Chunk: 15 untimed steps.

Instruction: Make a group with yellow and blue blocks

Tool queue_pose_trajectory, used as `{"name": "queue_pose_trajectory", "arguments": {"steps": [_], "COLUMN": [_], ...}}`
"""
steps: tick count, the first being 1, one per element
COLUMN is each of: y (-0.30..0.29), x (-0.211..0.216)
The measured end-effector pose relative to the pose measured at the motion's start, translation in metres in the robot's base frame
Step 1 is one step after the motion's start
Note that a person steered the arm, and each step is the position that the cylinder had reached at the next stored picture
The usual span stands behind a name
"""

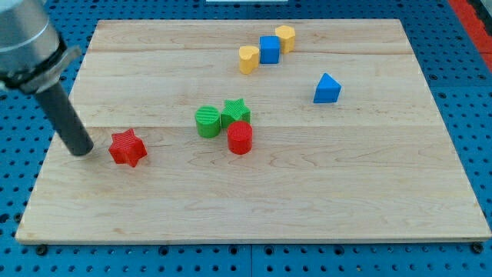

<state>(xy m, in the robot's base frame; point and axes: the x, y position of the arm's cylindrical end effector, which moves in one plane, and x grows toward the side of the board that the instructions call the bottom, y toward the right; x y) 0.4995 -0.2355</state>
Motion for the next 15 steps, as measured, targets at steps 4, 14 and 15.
{"name": "queue_pose_trajectory", "arguments": {"steps": [4,14,15], "y": [0.110,0.330,0.353], "x": [0.000,-0.140,-0.135]}}
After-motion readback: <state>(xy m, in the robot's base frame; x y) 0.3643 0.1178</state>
